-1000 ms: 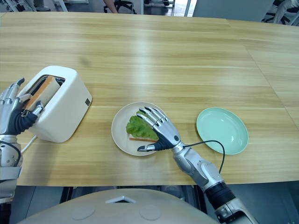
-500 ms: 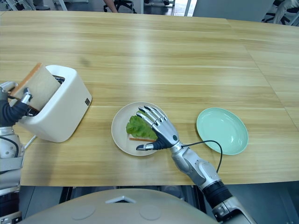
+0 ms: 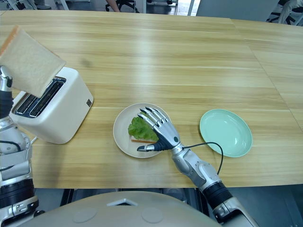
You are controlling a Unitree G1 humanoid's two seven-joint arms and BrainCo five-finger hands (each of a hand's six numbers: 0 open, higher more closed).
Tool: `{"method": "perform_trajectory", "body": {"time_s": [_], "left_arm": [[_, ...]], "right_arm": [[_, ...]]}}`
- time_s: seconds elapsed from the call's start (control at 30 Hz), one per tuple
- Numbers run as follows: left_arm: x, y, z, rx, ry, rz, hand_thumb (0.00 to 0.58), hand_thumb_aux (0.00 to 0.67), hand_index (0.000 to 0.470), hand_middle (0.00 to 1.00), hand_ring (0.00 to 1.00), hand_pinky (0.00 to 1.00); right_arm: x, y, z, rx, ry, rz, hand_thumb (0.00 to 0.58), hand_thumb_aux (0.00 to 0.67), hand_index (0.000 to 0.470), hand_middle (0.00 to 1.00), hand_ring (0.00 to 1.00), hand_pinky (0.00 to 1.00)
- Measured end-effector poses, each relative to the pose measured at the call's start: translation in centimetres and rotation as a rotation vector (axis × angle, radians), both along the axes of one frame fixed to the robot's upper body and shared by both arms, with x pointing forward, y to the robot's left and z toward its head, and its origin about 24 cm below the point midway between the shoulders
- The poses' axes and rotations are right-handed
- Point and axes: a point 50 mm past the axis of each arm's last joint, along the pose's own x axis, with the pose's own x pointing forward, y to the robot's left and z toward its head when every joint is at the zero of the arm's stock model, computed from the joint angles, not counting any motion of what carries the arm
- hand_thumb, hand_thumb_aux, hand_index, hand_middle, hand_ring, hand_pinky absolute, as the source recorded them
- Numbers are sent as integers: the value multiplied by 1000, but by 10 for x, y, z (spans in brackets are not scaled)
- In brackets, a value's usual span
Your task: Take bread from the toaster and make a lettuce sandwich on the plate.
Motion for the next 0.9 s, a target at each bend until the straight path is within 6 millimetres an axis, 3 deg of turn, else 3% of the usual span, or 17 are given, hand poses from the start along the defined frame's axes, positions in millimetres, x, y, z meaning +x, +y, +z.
{"method": "perform_trajectory", "body": {"time_s": [0.27,0.47,0.57,0.77,0.9], "left_arm": [[17,-37,-5,-69,49,-324,580,670,460,1000,1000,1000],[31,-94,-32,-57,250,-630,580,670,460,1000,1000,1000],[36,-113,-49,-48,375,-750,580,670,460,1000,1000,1000],[45,-141,-92,-16,635,-915,580,670,460,1000,1000,1000],[54,-150,-108,24,745,-981,580,670,460,1000,1000,1000]], "right_arm": [[8,-19,9,31,-75,-106,0,0,0,0,0,0],[20,-54,41,147,-262,-300,0,0,0,0,0,0],[21,-65,45,174,-284,-362,0,0,0,0,0,0],[20,-67,45,177,-281,-364,0,0,0,0,0,0],[15,-66,43,175,-270,-330,0,0,0,0,0,0]]}}
